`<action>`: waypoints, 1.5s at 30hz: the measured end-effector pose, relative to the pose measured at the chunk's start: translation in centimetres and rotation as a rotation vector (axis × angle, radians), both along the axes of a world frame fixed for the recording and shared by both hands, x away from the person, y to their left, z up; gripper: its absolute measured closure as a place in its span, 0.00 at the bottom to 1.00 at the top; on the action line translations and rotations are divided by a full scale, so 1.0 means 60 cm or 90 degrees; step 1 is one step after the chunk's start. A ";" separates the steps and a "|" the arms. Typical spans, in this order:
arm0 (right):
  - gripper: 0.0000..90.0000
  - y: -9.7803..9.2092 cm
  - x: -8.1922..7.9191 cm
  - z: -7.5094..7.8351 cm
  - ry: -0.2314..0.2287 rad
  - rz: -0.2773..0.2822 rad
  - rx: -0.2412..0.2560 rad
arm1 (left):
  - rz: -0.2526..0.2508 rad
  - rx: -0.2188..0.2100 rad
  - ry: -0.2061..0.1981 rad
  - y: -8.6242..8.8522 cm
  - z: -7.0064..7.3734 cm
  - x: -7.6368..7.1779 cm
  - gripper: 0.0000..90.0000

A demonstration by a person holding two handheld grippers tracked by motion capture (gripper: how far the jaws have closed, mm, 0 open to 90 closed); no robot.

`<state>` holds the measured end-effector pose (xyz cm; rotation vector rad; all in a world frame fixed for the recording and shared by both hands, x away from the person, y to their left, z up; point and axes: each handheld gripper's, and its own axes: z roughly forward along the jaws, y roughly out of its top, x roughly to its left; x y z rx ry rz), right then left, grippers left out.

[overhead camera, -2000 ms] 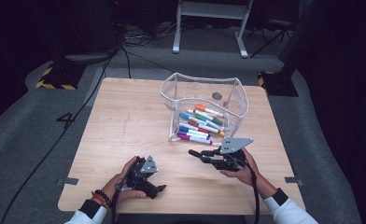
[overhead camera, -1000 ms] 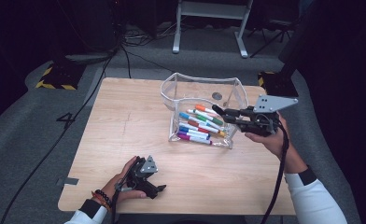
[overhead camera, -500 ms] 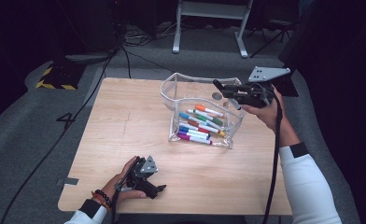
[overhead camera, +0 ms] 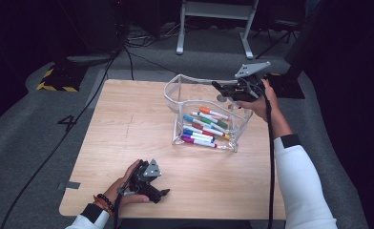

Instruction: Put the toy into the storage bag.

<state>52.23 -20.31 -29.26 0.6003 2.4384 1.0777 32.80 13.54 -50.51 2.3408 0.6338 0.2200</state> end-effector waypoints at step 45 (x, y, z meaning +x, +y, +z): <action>0.74 0.064 0.008 -0.046 0.129 0.044 -0.159 | 0.000 0.000 0.000 0.000 0.000 0.000 0.02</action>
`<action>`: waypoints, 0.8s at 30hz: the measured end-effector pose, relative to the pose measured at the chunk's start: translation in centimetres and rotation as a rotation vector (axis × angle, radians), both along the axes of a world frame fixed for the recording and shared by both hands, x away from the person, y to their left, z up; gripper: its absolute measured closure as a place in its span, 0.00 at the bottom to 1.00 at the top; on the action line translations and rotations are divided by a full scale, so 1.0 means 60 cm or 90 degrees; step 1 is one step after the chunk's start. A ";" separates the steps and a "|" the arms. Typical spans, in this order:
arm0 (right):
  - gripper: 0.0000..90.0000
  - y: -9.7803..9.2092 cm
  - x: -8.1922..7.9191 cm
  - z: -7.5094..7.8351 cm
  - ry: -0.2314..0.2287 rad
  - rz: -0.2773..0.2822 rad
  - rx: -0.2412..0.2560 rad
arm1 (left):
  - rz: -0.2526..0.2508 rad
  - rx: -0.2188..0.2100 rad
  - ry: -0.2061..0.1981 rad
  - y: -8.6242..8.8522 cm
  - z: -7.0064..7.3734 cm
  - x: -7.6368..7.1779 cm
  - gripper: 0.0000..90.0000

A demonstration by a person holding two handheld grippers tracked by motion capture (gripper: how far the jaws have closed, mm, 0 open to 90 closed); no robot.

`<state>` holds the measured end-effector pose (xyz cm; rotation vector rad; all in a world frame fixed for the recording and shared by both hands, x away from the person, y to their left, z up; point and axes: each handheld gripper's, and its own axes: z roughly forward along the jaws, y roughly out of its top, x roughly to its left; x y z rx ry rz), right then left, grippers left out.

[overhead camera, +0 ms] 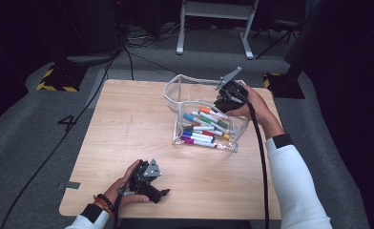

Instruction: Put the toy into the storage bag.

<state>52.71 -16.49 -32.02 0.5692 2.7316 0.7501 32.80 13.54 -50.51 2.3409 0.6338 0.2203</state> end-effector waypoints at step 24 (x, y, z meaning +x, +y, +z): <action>0.27 -0.051 -0.045 0.035 -0.106 -0.081 0.144 | 0.000 0.000 0.000 0.000 0.000 0.000 0.02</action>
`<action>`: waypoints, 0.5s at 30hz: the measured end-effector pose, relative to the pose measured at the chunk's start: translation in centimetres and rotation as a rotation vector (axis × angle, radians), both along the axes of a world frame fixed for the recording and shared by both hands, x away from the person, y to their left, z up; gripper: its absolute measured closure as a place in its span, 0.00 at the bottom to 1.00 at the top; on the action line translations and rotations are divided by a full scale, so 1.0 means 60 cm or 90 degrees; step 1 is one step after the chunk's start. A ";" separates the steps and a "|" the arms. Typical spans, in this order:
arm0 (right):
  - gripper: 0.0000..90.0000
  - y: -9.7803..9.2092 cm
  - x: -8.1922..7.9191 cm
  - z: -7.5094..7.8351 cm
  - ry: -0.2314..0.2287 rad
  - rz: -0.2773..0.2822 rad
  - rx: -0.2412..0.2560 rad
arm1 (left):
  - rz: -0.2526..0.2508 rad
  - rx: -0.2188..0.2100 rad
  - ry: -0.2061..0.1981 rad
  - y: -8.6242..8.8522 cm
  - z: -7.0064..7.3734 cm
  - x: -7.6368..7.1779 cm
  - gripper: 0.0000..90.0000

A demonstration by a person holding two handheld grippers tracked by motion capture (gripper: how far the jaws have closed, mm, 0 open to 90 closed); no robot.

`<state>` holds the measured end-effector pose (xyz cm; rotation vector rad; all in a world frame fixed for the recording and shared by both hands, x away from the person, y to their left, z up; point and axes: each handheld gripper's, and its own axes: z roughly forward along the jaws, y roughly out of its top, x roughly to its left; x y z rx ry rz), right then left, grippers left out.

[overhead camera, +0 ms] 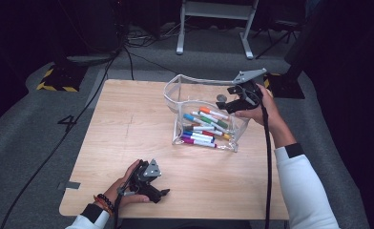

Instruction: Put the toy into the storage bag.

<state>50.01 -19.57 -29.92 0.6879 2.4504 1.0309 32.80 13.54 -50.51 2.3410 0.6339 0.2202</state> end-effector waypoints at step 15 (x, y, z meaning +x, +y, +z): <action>0.26 -0.055 -0.080 0.032 -0.062 0.000 0.032 | 0.000 0.000 0.000 0.000 0.000 0.000 0.02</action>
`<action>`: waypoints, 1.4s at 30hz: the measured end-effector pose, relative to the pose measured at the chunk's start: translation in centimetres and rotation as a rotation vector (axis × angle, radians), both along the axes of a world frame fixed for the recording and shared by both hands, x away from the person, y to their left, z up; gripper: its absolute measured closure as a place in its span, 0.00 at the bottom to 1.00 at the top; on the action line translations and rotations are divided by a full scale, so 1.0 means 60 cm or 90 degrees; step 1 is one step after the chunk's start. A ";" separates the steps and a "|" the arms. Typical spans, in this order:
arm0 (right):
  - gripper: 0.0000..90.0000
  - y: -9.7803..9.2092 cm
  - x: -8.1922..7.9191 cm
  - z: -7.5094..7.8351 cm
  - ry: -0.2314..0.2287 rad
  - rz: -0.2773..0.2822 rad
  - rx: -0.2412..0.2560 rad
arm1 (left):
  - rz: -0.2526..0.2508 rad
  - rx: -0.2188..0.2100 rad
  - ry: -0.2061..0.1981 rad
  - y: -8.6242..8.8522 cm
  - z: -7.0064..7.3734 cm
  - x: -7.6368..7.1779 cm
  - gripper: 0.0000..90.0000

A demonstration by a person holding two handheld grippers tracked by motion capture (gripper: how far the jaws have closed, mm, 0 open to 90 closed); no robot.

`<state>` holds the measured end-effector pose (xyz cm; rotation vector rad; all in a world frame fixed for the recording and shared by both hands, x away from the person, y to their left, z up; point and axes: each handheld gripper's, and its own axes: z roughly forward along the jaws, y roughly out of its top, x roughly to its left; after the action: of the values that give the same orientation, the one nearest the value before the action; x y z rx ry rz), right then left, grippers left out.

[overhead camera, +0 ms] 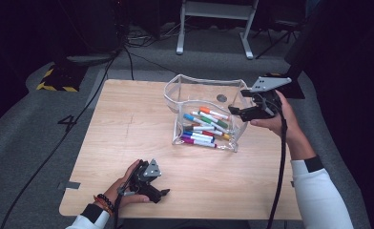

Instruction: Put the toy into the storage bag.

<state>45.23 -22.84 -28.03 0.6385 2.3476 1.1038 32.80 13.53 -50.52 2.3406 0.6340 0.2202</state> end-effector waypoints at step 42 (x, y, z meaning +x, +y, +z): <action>0.27 -0.143 -0.139 -0.212 0.032 -0.068 -0.092 | 0.000 0.000 0.000 0.000 0.000 0.000 0.02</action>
<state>36.88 -31.41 -40.77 0.7363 2.3797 0.8726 32.80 13.54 -50.51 2.3409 0.6338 0.2200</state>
